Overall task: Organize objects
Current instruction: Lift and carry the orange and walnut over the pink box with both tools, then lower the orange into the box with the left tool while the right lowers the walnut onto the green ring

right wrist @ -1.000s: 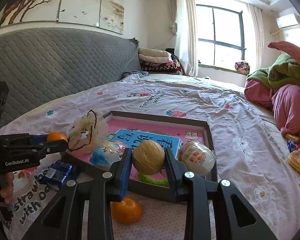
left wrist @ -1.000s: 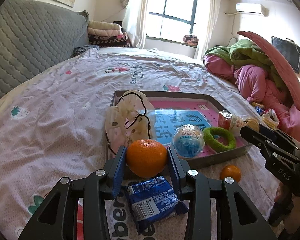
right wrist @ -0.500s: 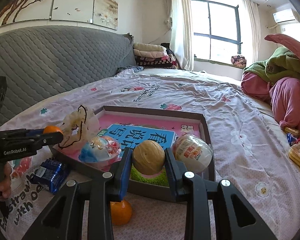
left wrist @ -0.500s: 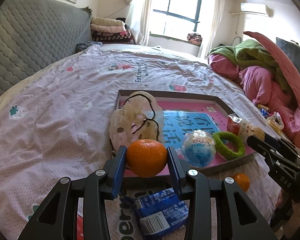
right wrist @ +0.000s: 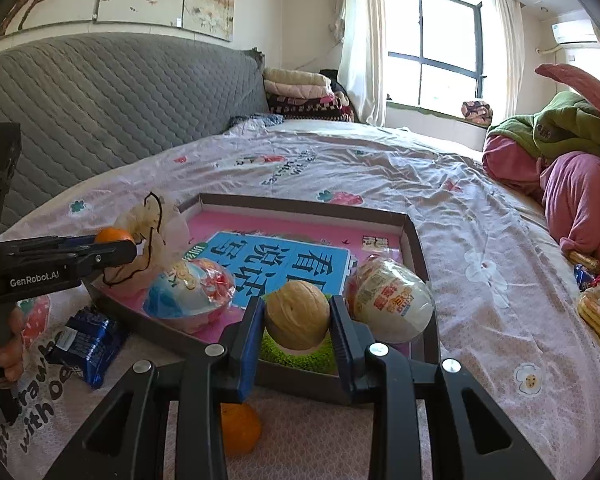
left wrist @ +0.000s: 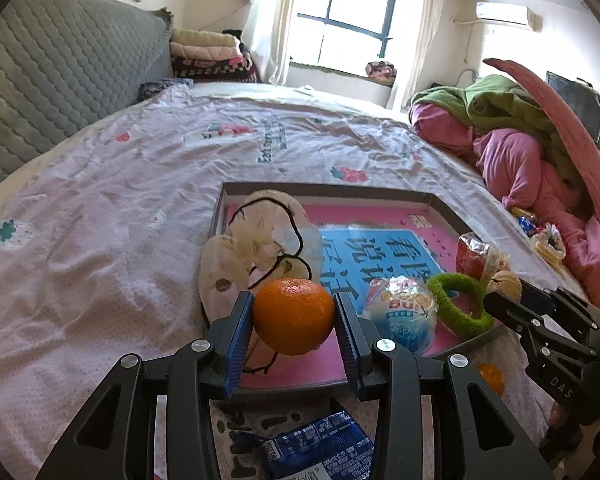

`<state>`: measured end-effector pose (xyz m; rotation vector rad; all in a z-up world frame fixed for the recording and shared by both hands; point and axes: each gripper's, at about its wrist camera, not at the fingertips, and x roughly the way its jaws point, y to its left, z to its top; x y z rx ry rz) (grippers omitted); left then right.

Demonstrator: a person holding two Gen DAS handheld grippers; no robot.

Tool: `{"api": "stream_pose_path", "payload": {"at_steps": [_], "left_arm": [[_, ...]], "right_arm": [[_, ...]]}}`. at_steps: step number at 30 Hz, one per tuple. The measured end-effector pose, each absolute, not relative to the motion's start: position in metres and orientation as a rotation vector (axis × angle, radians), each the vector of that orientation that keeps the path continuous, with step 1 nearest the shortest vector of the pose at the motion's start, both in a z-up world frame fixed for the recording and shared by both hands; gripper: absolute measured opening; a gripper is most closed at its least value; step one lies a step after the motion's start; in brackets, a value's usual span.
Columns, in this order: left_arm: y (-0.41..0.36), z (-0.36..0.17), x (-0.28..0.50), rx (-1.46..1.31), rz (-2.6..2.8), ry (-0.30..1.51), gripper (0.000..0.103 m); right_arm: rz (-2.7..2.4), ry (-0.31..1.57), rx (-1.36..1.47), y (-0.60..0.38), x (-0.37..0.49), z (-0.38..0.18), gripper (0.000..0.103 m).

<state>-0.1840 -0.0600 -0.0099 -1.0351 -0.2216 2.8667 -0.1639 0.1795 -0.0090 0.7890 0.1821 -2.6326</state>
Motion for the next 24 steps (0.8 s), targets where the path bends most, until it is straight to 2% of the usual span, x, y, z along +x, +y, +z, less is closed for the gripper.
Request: {"api": "stream_pose_path", "payload": {"at_steps": [24], "left_arm": [[-0.063, -0.028, -0.197, -1.124, 2.789, -0.28, 0.041]], "right_arm": [[-2.64, 0.257, 0.964, 0.167, -0.188, -0.026, 0.033]]}}
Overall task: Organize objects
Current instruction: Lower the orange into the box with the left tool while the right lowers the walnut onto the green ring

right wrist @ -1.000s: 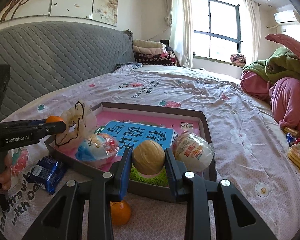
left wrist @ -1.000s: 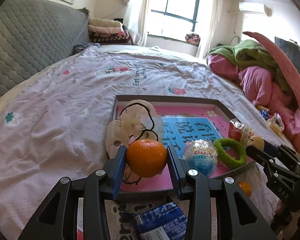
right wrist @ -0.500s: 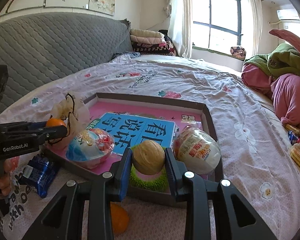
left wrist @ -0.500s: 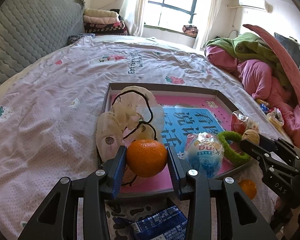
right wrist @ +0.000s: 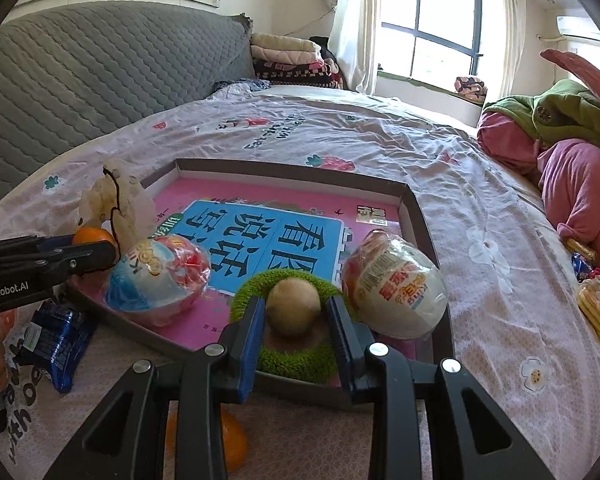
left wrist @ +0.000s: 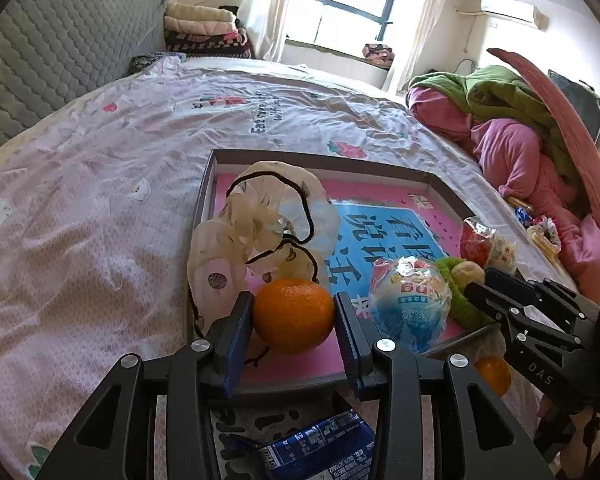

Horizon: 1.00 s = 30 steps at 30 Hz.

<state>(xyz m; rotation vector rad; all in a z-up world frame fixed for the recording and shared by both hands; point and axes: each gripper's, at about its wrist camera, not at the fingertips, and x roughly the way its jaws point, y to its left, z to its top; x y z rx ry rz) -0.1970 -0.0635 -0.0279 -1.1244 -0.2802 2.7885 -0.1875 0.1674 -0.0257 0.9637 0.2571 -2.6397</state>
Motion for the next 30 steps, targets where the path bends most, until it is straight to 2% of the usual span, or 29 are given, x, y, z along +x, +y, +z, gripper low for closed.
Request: {"api": "stream_pose_path", "payload": {"at_steps": [30], "left_arm": [[-0.0589, -0.0321, -0.1989, -1.174, 2.785, -0.23, 0.042]], "right_arm": [[-2.643, 0.236, 0.96, 0.1678, -0.1777, -0.0205, 0.033]]}}
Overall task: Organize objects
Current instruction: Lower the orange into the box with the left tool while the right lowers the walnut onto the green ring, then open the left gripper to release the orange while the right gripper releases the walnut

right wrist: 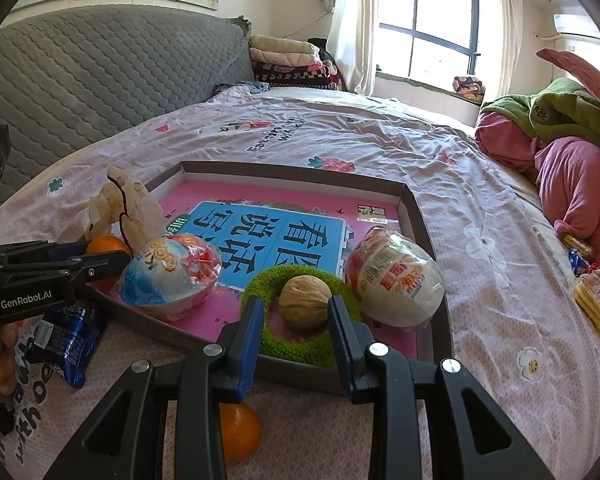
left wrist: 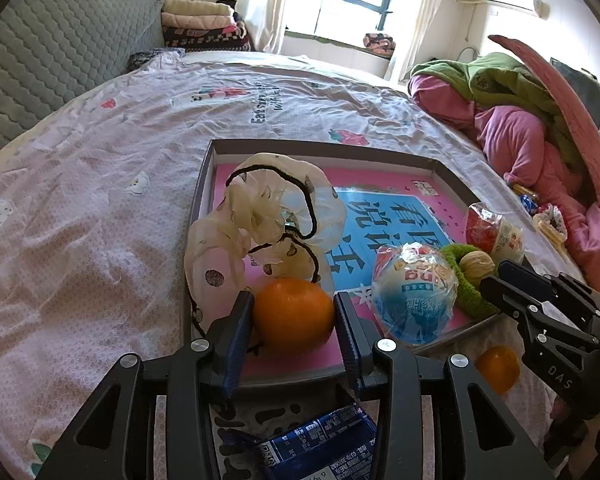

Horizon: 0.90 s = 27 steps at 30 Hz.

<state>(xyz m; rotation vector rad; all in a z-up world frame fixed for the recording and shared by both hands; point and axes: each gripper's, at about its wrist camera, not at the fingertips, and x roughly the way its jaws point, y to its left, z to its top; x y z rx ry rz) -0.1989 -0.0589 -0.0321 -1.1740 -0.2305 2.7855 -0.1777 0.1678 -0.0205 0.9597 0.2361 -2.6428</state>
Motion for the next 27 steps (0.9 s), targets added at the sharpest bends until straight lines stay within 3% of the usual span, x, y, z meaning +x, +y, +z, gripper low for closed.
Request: {"api": "stream_pose_path", "payload": {"at_steps": [7, 27], "left_arm": [[-0.055, -0.031, -0.197, -1.176, 2.785, -0.214, 0.051], [-0.05, -0.022, -0.19, -1.192, 2.757, -0.211, 0.052]], "right_arm": [[-2.641, 0.219, 0.969, 0.17, -0.177, -0.02, 0.033], [-2.643, 0.174, 0.957, 0.171, -0.163, -0.015, 0.033]]}}
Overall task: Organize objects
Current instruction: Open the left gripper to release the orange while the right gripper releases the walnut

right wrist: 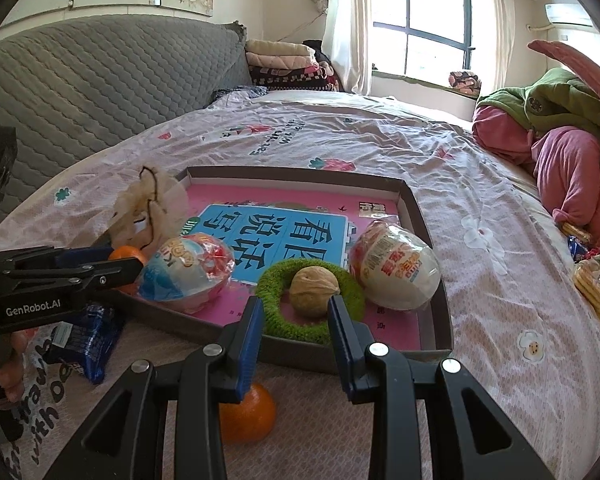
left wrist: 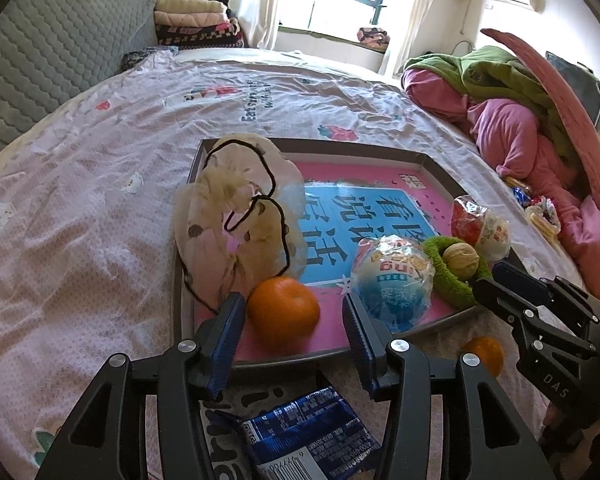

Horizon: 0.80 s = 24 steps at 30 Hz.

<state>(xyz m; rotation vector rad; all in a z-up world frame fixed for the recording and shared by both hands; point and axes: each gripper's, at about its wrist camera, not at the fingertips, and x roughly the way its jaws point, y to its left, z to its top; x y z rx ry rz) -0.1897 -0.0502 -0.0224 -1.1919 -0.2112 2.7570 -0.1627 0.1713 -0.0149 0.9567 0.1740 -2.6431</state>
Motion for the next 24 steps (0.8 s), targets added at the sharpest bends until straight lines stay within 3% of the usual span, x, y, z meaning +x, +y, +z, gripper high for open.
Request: {"api": "stream_pose_path", "payload": {"at_steps": [24], "left_arm": [[-0.051, 0.007, -0.172, -1.132, 2.75, -0.242, 0.063]], "right_arm": [[-2.662, 0.103, 0.949, 0.175, -0.151, -0.003, 0.043]]}}
